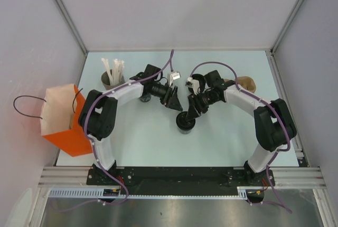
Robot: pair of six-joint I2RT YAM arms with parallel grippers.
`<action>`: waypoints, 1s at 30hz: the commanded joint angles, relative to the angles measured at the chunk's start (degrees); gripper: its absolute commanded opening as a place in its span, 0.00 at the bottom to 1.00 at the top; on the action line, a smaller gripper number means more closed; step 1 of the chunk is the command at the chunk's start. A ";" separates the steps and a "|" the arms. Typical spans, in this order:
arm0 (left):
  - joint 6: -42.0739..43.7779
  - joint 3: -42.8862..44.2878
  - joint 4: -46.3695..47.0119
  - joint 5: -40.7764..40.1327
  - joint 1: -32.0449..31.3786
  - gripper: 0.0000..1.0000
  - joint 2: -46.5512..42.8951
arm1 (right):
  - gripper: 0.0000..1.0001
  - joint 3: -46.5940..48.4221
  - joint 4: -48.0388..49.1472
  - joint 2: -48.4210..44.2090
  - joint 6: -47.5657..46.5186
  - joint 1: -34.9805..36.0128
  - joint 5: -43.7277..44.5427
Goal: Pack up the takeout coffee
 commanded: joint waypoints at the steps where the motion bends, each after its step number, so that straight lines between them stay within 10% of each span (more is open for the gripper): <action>1: -1.16 1.81 2.74 3.62 -0.39 0.69 1.15 | 0.52 -0.78 -1.39 2.90 -2.88 1.09 5.36; 30: 6.92 -2.32 -5.61 -16.31 -4.35 0.48 4.14 | 0.52 -0.78 -1.57 3.78 -3.06 0.83 6.77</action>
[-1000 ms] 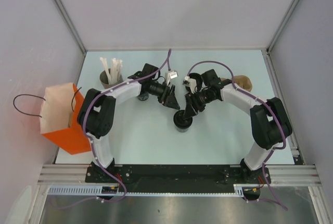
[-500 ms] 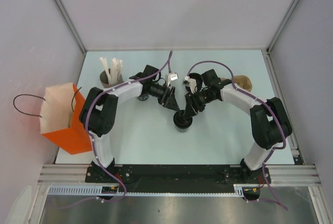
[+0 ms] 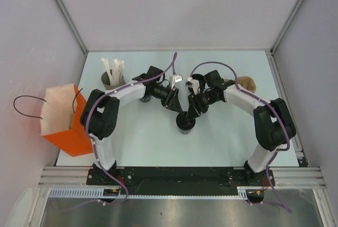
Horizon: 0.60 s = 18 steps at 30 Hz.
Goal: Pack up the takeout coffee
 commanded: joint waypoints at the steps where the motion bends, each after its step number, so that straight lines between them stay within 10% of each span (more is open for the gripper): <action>1: 6.07 -2.89 -4.32 -15.88 -3.34 0.48 2.79 | 0.52 -0.96 -1.65 3.56 -2.95 0.90 6.85; 18: 6.69 2.10 -5.03 -16.69 -3.00 0.64 -1.78 | 0.52 -0.96 -1.92 3.92 -3.30 0.90 7.38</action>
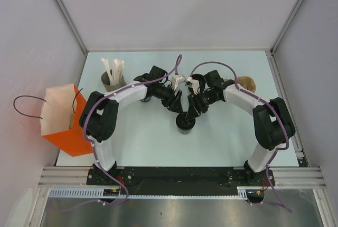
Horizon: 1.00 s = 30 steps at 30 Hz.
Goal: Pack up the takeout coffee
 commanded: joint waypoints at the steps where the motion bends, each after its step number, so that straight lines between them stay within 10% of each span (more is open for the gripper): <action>1: 3.72 2.99 -4.22 -6.85 -0.42 0.66 -0.25 | 0.52 -1.41 -1.48 3.06 -3.35 1.11 7.56; 17: 3.36 2.92 -2.55 3.35 0.99 0.81 -12.38 | 0.53 -1.41 -1.04 2.19 -2.65 0.32 7.47; 30: 5.56 -5.61 -3.08 6.25 0.73 0.82 -10.36 | 0.80 -1.41 -1.22 -3.09 -2.29 -2.40 4.31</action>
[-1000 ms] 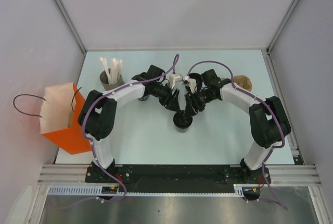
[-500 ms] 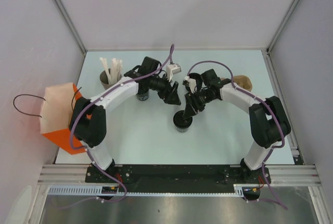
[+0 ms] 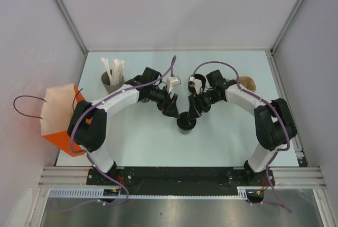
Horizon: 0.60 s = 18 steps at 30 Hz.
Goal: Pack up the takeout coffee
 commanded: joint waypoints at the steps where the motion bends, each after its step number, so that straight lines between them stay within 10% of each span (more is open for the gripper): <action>1: 1.96 -1.16 1.05 4.50 -0.06 0.82 -0.62 | 0.80 -0.85 -1.06 -2.74 -2.01 -1.13 2.58; 18: 3.36 -2.21 -0.35 4.95 -1.64 0.82 1.14 | 0.87 -0.85 -1.59 -8.80 -2.53 -3.94 -4.20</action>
